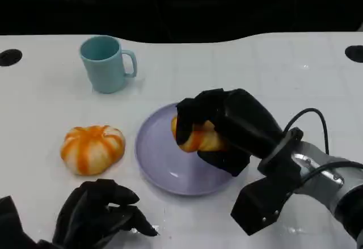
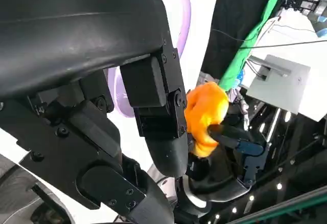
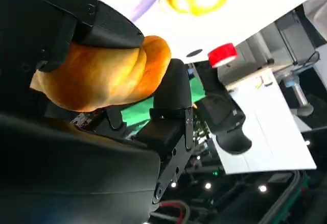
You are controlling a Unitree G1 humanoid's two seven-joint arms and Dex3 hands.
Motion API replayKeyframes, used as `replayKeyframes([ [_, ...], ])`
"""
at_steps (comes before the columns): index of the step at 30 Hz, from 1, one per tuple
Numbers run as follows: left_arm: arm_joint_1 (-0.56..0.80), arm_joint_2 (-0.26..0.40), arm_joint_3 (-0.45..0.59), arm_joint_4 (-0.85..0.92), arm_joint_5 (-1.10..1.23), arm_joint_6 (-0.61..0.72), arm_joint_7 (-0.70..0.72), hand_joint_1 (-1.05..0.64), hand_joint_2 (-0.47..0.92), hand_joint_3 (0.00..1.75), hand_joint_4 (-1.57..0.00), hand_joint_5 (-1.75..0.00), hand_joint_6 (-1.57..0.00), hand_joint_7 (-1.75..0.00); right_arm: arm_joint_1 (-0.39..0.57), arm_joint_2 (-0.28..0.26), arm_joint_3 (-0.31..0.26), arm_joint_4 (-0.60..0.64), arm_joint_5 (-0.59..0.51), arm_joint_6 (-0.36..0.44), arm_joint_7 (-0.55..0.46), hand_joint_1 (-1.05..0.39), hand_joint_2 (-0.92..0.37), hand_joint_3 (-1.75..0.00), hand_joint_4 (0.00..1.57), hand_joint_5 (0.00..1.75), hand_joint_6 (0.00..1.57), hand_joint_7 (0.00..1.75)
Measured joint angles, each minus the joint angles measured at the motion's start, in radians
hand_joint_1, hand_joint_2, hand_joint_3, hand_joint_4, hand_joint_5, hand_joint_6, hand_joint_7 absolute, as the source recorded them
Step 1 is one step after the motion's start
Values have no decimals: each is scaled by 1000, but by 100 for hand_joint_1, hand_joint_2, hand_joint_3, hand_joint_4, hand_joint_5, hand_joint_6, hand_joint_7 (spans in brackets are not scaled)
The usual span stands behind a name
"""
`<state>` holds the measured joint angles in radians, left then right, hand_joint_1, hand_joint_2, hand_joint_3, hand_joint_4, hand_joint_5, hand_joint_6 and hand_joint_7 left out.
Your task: Grasp the bread from the table and place it into the plate.
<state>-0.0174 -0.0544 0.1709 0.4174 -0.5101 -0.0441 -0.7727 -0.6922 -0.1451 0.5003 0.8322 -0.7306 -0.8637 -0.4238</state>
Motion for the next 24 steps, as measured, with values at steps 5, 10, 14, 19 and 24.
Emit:
replayKeyframes([
  [5,0,0,0,-2,-2,4,0,-93,58,0,-157,-43,-157,-17,2,0,-1,-2,18,8,62,-23,-19,-132,65,138,50,102],
  [10,0,0,0,-3,-2,4,0,-95,58,0,-157,-44,-157,-18,14,-17,4,-35,12,47,138,-56,-82,-26,7,95,24,55],
  [14,1,0,-1,-10,-1,2,1,-96,59,1,-157,-43,-157,-18,29,-59,12,-120,14,113,265,-75,-92,-23,0,55,13,38],
  [19,1,0,-6,-14,0,-1,1,-96,59,0,-157,-43,-157,-18,63,-81,7,-201,62,169,394,-85,-92,-32,0,30,5,30],
  [24,1,1,-6,-14,-1,1,1,-94,59,0,-157,-42,-157,-18,81,-91,-8,-248,94,189,452,-89,-92,-36,0,29,4,30],
])
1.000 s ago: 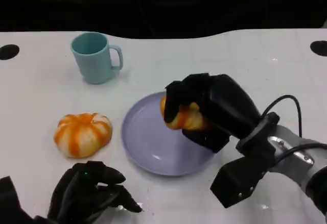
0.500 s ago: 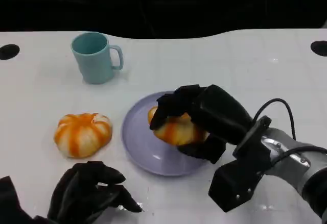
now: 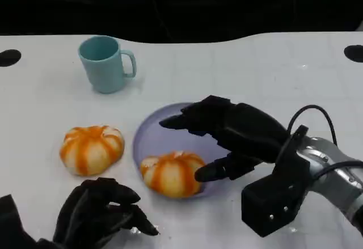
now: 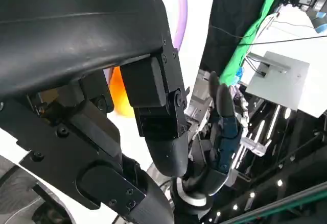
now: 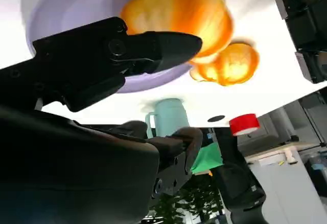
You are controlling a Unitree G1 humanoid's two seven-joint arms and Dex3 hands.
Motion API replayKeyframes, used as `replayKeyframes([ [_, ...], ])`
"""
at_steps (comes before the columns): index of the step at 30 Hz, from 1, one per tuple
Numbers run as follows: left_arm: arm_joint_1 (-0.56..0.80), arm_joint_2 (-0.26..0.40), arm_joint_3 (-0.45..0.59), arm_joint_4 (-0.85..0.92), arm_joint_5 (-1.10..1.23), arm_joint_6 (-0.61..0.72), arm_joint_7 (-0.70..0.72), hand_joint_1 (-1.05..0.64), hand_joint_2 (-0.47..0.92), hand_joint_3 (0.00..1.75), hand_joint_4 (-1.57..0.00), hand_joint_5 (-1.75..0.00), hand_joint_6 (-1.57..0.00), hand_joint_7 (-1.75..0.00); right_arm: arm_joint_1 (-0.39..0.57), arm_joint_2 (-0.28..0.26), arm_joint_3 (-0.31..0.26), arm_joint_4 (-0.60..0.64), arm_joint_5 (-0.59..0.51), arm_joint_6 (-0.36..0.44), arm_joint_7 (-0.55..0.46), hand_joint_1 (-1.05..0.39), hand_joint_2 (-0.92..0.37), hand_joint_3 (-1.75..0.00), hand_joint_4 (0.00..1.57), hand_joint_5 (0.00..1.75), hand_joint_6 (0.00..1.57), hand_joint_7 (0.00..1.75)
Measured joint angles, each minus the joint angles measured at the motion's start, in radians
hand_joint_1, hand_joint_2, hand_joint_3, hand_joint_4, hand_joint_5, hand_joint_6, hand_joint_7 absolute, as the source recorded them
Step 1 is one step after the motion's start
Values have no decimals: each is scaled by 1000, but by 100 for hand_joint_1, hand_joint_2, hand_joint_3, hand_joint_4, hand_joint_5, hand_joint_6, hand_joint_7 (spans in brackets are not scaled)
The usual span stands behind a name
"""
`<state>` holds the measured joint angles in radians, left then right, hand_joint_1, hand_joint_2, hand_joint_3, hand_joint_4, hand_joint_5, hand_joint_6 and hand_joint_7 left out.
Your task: Grasp the bread from the table and place it into the plate.
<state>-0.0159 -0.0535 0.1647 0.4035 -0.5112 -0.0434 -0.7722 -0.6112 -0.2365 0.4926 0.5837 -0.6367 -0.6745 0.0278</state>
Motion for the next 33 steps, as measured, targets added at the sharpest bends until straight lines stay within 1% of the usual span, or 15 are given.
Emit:
replayKeyframes([
  [6,0,0,0,0,0,1,0,-94,58,0,-157,-42,-157,-18,9,-13,-11,-31,4,7,24,-90,-92,-38,0,35,4,32],
  [11,0,0,-1,-2,0,2,0,-96,58,0,-157,-43,-157,-18,34,-29,-20,-62,15,11,35,-85,-92,-37,0,45,5,35],
  [15,1,0,-1,-3,0,2,0,-96,58,0,-157,-44,-157,-18,72,-40,-55,-90,52,1,31,-78,-92,-30,0,70,12,40],
  [16,1,1,-1,-3,0,2,1,-96,58,0,-157,-44,-157,-18,84,-43,-61,-96,63,-8,26,-75,-92,-31,0,82,15,43],
  [17,1,0,-1,-3,0,3,1,-96,58,0,-157,-44,-157,-17,97,-44,-70,-104,72,-18,22,-74,-92,-31,0,88,17,45],
  [19,1,1,-1,-4,0,6,6,-95,57,0,-157,-44,-157,-17,123,-47,-91,-114,88,-48,12,-73,-92,-33,0,104,20,52],
  [20,1,0,-1,-4,0,8,8,-95,57,0,-157,-44,-157,-18,136,-50,-99,-120,93,-59,7,-72,-92,-34,1,109,21,55],
  [22,2,0,-1,-4,-1,10,8,-95,57,0,-157,-45,-157,-18,162,-54,-121,-137,117,-83,1,-72,-92,-35,1,122,20,68],
  [24,2,0,-1,-5,-1,11,9,-95,57,0,-157,-45,-157,-18,191,-56,-140,-156,163,-95,5,-71,-92,-36,5,129,19,80],
  [26,2,0,-2,-5,-1,12,9,-95,57,0,-157,-45,-157,-18,222,-58,-159,-177,202,-98,19,-69,-92,-36,9,132,22,85],
  [29,2,0,-3,-6,-1,16,12,-95,58,0,-157,-45,-157,-18,265,-70,-181,-198,268,-100,47,-67,-92,-37,22,137,31,93],
  [30,3,0,-3,-7,-1,18,16,-94,58,0,-157,-45,-157,-18,281,-73,-191,-205,298,-100,64,-65,-92,-37,29,140,36,100],
  [32,4,0,-3,-8,-1,19,17,-94,58,0,-157,-45,-157,-18,310,-75,-211,-217,363,-100,96,-63,-92,-37,36,142,38,111],
  [33,5,0,-3,-9,-1,19,17,-94,58,0,-157,-45,-157,-17,322,-75,-217,-221,399,-100,113,-60,-92,-38,41,150,42,121],
])
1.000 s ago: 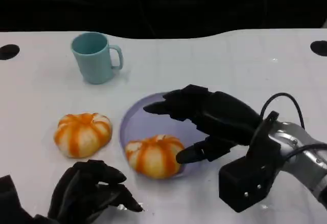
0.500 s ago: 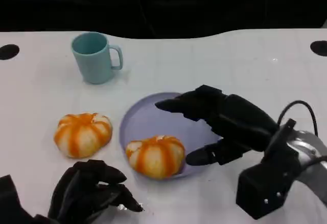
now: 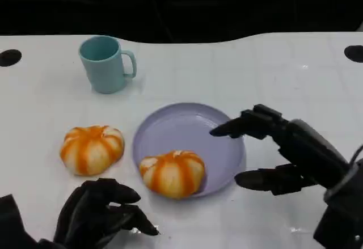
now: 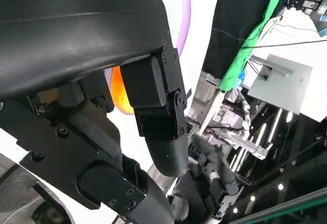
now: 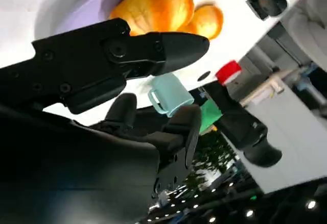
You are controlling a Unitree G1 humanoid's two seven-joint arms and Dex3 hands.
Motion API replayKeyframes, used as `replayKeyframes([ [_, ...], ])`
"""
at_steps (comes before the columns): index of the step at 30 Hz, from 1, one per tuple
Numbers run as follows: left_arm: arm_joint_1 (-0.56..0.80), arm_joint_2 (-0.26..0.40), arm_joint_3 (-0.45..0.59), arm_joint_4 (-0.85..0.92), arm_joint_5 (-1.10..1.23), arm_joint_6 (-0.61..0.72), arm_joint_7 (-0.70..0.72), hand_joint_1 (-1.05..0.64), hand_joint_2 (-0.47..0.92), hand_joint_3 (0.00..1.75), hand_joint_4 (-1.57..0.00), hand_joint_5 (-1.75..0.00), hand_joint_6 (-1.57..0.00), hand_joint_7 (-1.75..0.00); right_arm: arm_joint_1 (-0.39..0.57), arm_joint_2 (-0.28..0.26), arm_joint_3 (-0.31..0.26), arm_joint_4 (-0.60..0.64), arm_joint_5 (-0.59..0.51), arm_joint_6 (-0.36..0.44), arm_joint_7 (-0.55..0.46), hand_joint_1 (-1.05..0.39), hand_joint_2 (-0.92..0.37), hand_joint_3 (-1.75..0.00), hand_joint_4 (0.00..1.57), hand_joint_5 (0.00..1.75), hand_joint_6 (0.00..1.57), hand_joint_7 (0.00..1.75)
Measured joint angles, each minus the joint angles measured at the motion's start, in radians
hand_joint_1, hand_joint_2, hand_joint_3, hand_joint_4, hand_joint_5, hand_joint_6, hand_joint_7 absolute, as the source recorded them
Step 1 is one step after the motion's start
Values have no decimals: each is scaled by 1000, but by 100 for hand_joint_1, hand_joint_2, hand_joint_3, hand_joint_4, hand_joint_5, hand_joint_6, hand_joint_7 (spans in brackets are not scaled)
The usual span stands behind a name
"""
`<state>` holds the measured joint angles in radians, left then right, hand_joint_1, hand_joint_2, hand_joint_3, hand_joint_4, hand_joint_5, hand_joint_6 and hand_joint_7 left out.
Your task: Grasp the bread from the table and place it into the plate.
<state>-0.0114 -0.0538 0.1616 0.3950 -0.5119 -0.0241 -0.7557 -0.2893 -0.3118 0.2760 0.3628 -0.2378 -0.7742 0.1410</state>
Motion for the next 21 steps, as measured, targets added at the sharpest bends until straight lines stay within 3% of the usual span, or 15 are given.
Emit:
replayKeyframes([
  [3,1,-1,-2,-3,0,0,0,-94,59,1,-157,-45,-157,-17,49,1,-23,-22,126,10,72,-58,-92,-39,46,166,45,139],
  [8,6,-1,-3,-7,1,0,0,-96,59,1,-157,-45,-157,-18,148,7,-44,-119,337,134,204,-56,-92,-42,60,174,47,152],
  [14,18,-2,-6,-16,2,-4,1,-97,59,0,-157,-46,-157,-19,243,15,-79,-243,430,257,262,-54,-92,-45,69,175,48,163],
  [21,21,-3,-6,-18,1,-3,7,-97,59,0,-157,-46,-157,-19,330,32,-105,-344,468,405,295,-55,-92,-50,90,175,55,174],
])
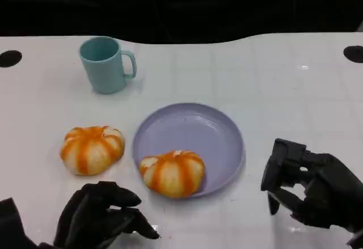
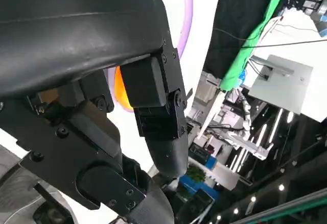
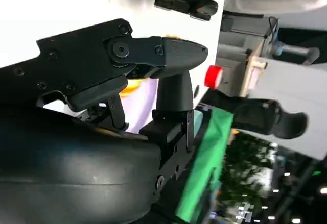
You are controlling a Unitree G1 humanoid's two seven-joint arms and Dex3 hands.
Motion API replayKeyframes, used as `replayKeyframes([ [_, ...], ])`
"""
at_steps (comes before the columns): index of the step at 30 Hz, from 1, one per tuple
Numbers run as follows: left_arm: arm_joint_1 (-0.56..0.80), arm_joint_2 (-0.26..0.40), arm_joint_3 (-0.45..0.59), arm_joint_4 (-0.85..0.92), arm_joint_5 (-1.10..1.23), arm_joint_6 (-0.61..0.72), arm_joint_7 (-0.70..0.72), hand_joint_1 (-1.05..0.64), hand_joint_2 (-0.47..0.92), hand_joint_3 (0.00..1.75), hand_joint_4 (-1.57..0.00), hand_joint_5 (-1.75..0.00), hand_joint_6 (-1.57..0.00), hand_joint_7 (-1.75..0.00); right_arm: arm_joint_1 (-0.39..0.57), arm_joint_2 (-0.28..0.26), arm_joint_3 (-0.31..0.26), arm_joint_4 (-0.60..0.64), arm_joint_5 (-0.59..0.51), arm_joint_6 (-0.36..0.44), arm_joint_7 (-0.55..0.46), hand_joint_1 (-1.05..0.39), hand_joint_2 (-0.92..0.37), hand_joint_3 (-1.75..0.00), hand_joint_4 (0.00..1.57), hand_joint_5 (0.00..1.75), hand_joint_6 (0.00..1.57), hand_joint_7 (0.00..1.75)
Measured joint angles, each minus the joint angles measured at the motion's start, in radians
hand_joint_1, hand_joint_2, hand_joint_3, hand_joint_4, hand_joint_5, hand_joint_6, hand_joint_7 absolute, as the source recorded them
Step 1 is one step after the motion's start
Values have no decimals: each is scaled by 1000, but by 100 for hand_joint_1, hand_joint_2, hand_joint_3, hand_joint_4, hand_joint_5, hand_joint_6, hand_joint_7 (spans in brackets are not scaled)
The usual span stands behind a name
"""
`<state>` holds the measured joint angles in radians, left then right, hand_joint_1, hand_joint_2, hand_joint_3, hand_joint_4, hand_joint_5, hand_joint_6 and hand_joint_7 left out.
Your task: Grasp the bread from the table and place it into the plate.
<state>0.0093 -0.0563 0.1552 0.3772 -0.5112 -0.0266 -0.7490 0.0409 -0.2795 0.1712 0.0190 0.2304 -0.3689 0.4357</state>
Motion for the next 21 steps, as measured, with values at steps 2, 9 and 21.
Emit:
replayKeyframes([
  [2,0,0,0,0,0,0,0,-96,58,0,-157,-46,-157,-19,13,12,-4,-8,-1,25,0,-57,-92,-50,92,175,58,175],
  [9,4,2,1,-10,-1,6,1,-96,58,0,-157,-46,-157,-20,30,52,-18,-17,-1,97,-2,-56,-92,-51,93,175,66,175],
  [21,4,3,5,-18,-2,10,1,-95,58,0,-157,-46,-157,-19,33,71,-57,-30,77,273,67,-59,-92,-49,104,175,83,175],
])
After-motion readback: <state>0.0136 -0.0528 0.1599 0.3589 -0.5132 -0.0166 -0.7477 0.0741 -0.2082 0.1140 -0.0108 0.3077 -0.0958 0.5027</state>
